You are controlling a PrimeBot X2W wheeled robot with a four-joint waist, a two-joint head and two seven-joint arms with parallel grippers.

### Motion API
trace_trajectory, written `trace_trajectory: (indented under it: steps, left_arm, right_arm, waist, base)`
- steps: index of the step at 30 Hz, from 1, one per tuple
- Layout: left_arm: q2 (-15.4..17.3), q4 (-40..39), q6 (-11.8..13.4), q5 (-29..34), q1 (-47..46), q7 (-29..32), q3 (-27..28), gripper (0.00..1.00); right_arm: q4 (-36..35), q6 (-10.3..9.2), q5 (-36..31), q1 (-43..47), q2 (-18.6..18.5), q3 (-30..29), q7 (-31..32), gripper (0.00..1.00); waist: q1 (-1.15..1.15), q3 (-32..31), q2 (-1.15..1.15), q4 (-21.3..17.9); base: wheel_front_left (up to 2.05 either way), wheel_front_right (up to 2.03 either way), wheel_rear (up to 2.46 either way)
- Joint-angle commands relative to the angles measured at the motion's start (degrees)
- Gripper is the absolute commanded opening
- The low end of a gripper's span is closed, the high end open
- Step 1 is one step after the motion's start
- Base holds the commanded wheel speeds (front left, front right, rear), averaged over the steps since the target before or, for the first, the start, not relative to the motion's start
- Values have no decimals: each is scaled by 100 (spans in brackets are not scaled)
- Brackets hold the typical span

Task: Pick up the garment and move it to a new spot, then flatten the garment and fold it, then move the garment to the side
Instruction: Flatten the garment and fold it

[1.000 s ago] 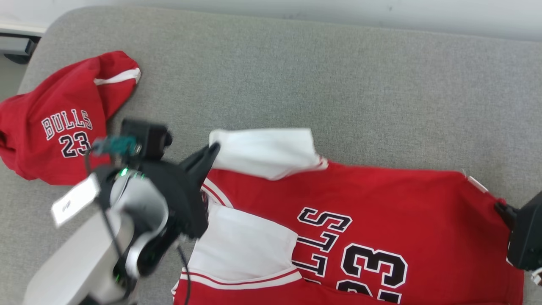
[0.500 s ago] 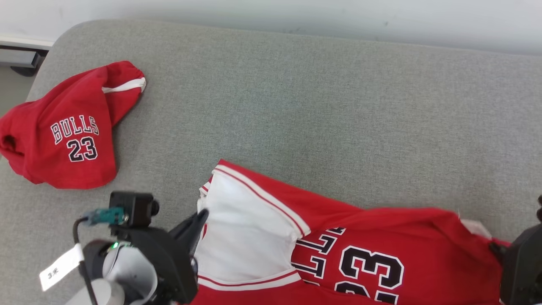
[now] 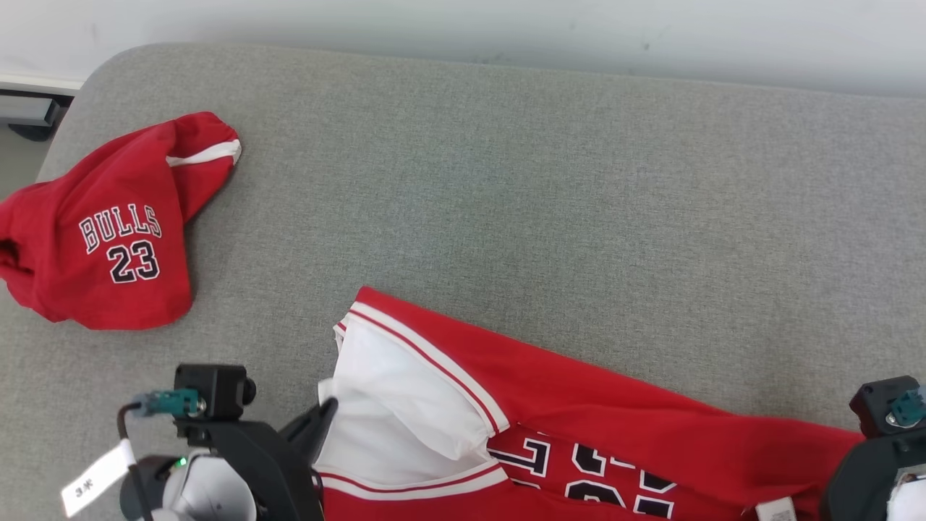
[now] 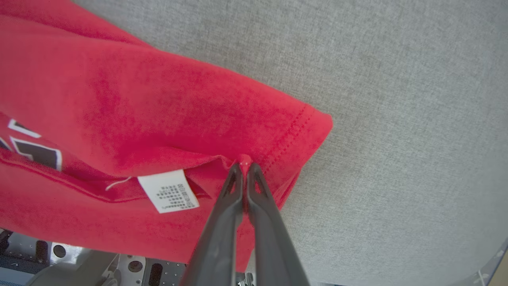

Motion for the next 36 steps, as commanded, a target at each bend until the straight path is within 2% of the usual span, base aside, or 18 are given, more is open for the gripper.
trace_trajectory:
  steps: [1, 11, 14, 15, 16, 17, 18, 19, 28, 36]
  left_arm:
    - [37, -18, 12, -11, 116, 25, -6, 0]
    - [-2, 88, 81, -115, 237, -10, 15, 0]
    - [-2, 111, 71, -153, 286, 18, -6, 0]
    - [-11, 120, 66, -166, 309, 32, -18, 0]
    - [-16, 127, 62, -192, 330, 63, -34, 0]
    - [-19, 136, 67, -237, 356, 103, -53, 2]
    - [-15, 132, 82, -243, 361, 110, -51, 12]
    - [-16, 137, 130, -258, 374, 96, -20, 100]
    - [227, 52, 313, -221, 558, 146, 48, 100]
    - [461, -210, 537, -194, 859, -102, 268, 100]
  right_arm:
    - [13, 0, -82, 51, -162, 43, 48, 0]
    - [230, 0, -160, 174, -1018, 573, 199, 0]
    - [275, 0, -67, 165, -1058, 576, 236, 0]
    - [297, 0, -10, 170, -1066, 595, 246, 19]
    - [325, 0, 38, 180, -1052, 600, 264, 50]
    - [330, 0, 61, 176, -1045, 581, 272, 100]
    - [332, 0, 130, 176, -1031, 589, 249, 100]
    - [344, 0, 153, 188, -1044, 608, 241, 100]
    - [231, 0, 370, 289, -909, 417, 175, 100]
    - [-95, 0, 469, 386, -381, -109, -212, 100]
  waist:
    - [0, -4, 0, -15]
    - [0, -18, 0, -5]
    - [0, -19, 0, 18]
    - [0, -23, 0, 26]
    - [0, -28, 0, 34]
    - [0, -33, 0, 41]
    - [0, -40, 0, 46]
    - [0, -47, 0, 50]
    - [0, -233, 0, 53]
    - [0, -494, 0, -33]
  base:
    - [0, 0, 0]
    - [0, 0, 0]
    - [0, 0, 0]
    - [0, 0, 0]
    - [0, 0, 0]
    - [0, 0, 0]
    - [0, 0, 0]
    - [0, 0, 0]
    - [0, 0, 0]
    - [0, 0, 0]
